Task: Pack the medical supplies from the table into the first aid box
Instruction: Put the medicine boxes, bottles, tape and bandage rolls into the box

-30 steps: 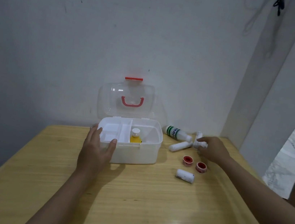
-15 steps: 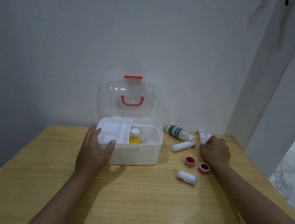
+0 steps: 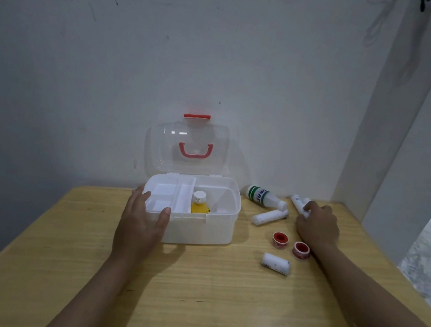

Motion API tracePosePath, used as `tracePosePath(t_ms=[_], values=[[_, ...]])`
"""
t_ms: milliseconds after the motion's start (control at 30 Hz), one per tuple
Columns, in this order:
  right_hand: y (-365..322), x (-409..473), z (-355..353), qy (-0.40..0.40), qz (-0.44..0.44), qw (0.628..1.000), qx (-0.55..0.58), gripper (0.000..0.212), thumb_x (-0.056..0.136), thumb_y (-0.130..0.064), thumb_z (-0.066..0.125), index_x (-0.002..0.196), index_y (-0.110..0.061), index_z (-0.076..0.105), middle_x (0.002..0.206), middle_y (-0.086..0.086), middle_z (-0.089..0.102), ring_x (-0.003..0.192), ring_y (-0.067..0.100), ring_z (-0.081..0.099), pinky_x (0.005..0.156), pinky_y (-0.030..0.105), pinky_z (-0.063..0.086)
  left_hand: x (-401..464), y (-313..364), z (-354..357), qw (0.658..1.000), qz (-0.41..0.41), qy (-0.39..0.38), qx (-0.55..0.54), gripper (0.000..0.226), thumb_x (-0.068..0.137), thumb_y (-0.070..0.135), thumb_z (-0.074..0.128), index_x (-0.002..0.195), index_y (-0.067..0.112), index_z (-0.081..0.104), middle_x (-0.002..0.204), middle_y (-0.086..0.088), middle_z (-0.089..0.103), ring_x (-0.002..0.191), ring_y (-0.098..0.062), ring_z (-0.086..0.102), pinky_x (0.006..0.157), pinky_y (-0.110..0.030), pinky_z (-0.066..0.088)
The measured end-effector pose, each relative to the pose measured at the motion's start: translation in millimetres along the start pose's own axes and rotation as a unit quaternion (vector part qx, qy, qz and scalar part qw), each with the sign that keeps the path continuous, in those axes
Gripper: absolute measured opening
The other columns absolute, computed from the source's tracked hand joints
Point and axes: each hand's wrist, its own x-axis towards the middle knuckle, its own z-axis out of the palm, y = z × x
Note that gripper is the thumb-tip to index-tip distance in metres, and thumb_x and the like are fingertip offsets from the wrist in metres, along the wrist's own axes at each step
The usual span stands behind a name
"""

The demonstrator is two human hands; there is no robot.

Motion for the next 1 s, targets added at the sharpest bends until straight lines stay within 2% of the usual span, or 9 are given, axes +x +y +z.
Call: tracePosePath(t_ms=[100, 200, 300, 400, 533, 667, 833, 933, 1000], values=[[4.1, 0.0, -7.5, 0.002, 0.002, 0.999, 0.041, 0.025, 0.077, -0.020, 0.061, 0.101, -0.015, 0.061, 0.102, 0.016, 0.055, 0.093, 0.034, 0.055, 0.073, 0.038, 0.049, -0.1, -0.4, -0.1, 1.000, 0.001, -0.003, 0.001, 0.056, 0.086, 0.035, 0.060, 0.133, 0.008, 0.045, 0.151, -0.007, 0.034, 0.136, -0.026, 0.035, 0.099, -0.044, 0.041], [11.6, -1.3, -22.1, 0.044, -0.005, 0.991, 0.127, 0.018, 0.073, -0.018, 0.066, 0.091, -0.015, 0.063, 0.098, 0.016, 0.056, 0.088, 0.031, 0.056, 0.069, 0.034, 0.046, -0.8, 1.3, -0.4, 1.000, -0.004, -0.001, 0.000, 0.056, 0.085, 0.035, 0.061, 0.132, 0.008, 0.045, 0.150, -0.007, 0.035, 0.134, -0.027, 0.037, 0.098, -0.043, 0.042], [8.5, -3.3, -44.6, 0.066, -0.073, 0.982, 0.163, 0.018, 0.070, -0.011, 0.070, 0.087, -0.012, 0.065, 0.092, 0.014, 0.058, 0.082, 0.027, 0.054, 0.068, 0.029, 0.038, -2.4, 4.4, -1.0, 1.000, -0.004, 0.002, -0.001, 0.056, 0.086, 0.035, 0.060, 0.133, 0.008, 0.045, 0.150, -0.006, 0.034, 0.133, -0.027, 0.038, 0.096, -0.041, 0.043], [-14.6, -11.7, -72.5, 0.063, -0.165, 0.968, 0.180, 0.017, 0.067, -0.006, 0.070, 0.082, -0.012, 0.065, 0.087, 0.011, 0.062, 0.076, 0.021, 0.053, 0.066, 0.028, 0.037, -4.0, 4.9, -2.1, 1.000, 0.000, 0.002, -0.007, 0.056, 0.087, 0.035, 0.059, 0.133, 0.008, 0.044, 0.151, -0.005, 0.033, 0.133, -0.026, 0.037, 0.096, -0.040, 0.043], [-57.7, -23.4, -105.3, 0.003, -0.287, 0.940, 0.186, 0.018, 0.067, -0.004, 0.071, 0.082, -0.012, 0.066, 0.086, 0.011, 0.065, 0.078, 0.025, 0.059, 0.067, 0.035, 0.047, -4.7, 5.3, -3.3, 1.000, 0.004, 0.002, -0.013, 0.056, 0.086, 0.036, 0.059, 0.132, 0.008, 0.045, 0.151, -0.004, 0.033, 0.133, -0.025, 0.038, 0.095, -0.037, 0.042], [-102.1, -25.6, -119.9, -0.051, -0.369, 0.914, 0.163, 0.016, 0.068, -0.009, 0.070, 0.082, -0.014, 0.066, 0.089, 0.010, 0.065, 0.083, 0.024, 0.060, 0.072, 0.036, 0.051, -3.9, 3.0, -3.2, 1.000, 0.005, 0.002, -0.018, 0.055, 0.086, 0.038, 0.059, 0.131, 0.009, 0.045, 0.151, -0.003, 0.032, 0.134, -0.024, 0.037, 0.096, -0.037, 0.040], [-152.7, -25.1, -107.0, -0.179, -0.401, 0.898, 0.006, 0.015, 0.069, -0.012, 0.064, 0.083, -0.017, 0.067, 0.091, 0.003, 0.062, 0.084, 0.018, 0.055, 0.073, 0.034, 0.050, -3.4, 0.7, -1.7, 1.000, 0.006, 0.000, -0.019, 0.057, 0.086, 0.039, 0.058, 0.133, 0.010, 0.044, 0.152, -0.002, 0.031, 0.135, -0.023, 0.035, 0.098, -0.036, 0.039], [-173.9, -25.2, -89.5, -0.228, -0.401, 0.885, -0.058, 0.016, 0.070, -0.014, 0.065, 0.085, -0.017, 0.066, 0.090, -0.002, 0.057, 0.083, 0.015, 0.051, 0.065, 0.025, 0.045, -2.2, -2.9, -0.6, 1.000, 0.010, 0.001, -0.018, 0.057, 0.086, 0.040, 0.058, 0.132, 0.011, 0.044, 0.152, -0.001, 0.031, 0.135, -0.022, 0.035, 0.098, -0.036, 0.040], [-184.0, -25.9, -79.2, -0.258, -0.396, 0.878, -0.079, 0.015, 0.070, -0.014, 0.065, 0.085, -0.017, 0.066, 0.090, -0.002, 0.056, 0.084, 0.015, 0.051, 0.062, 0.023, 0.041, -1.2, -4.1, 0.9, 1.000, 0.011, 0.003, -0.017, 0.057, 0.085, 0.041, 0.059, 0.132, 0.012, 0.044, 0.152, -0.001, 0.032, 0.135, -0.022, 0.035, 0.097, -0.037, 0.042]])
